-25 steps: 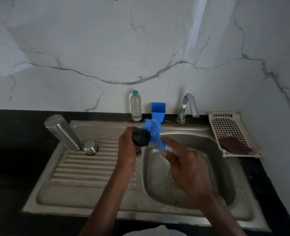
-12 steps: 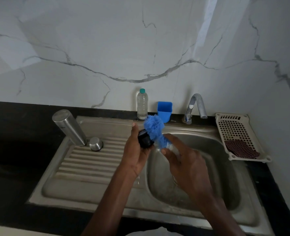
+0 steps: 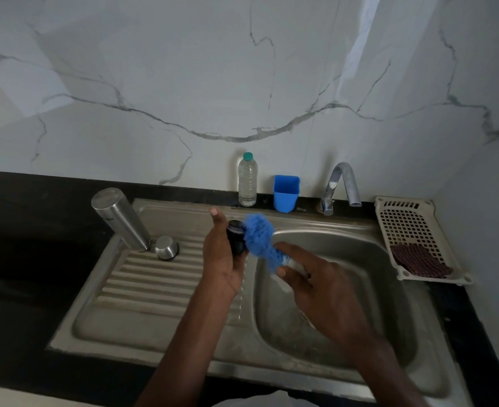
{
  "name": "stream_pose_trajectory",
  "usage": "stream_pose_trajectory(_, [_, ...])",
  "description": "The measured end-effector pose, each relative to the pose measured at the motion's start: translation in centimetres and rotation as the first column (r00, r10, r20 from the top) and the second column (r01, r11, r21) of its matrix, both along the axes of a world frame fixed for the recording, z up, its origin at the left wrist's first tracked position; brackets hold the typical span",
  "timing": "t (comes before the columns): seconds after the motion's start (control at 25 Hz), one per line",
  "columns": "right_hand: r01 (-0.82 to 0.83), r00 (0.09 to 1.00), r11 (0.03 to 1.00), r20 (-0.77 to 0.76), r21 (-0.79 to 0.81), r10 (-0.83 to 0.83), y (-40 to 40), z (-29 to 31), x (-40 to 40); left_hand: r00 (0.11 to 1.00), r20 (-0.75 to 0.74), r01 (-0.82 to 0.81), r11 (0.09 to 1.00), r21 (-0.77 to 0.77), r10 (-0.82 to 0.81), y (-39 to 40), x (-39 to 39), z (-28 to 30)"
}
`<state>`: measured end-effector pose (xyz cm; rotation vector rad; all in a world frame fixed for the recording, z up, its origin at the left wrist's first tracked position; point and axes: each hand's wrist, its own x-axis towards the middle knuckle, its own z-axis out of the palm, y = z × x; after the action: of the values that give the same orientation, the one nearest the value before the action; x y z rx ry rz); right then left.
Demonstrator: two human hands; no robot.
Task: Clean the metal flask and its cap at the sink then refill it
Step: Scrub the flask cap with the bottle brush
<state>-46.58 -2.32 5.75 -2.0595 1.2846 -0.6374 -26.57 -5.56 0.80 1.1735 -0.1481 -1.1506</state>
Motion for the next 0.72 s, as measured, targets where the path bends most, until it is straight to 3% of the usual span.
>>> stream_pose_trajectory(0.12, [-0.053,0.993,0.993,0.109,0.107,0.041,0.3,-0.1,0.5,1.0,-0.008,0.0,1.0,0.012,0.0,-0.6,0.0,0.6])
stream_pose_trajectory(0.2, [-0.006,0.997,0.987,0.075,0.163,-0.006,0.1,-0.8,0.5,1.0,-0.012,-0.004,0.998,0.059,0.005,-0.5,0.1,0.4])
stream_pose_trajectory(0.32, [0.104,0.994,0.971,0.02,0.215,-0.111,0.0,-2.0,0.8,0.994,0.105,-0.03,0.996,0.083,0.021,-0.3,-0.4,-0.3])
stream_pose_trajectory(0.52, [0.05,0.971,0.947,0.206,0.319,-0.121,-0.2,-0.9,1.1,0.993,0.095,-0.074,0.997,-0.027,0.076,-0.5,0.0,-0.2])
stream_pose_trajectory(0.72, [0.129,0.977,0.943,0.121,0.307,-0.173,-1.1,-1.1,2.1,0.959,0.282,-0.028,1.0,0.012,0.024,-0.4,-1.1,-0.5])
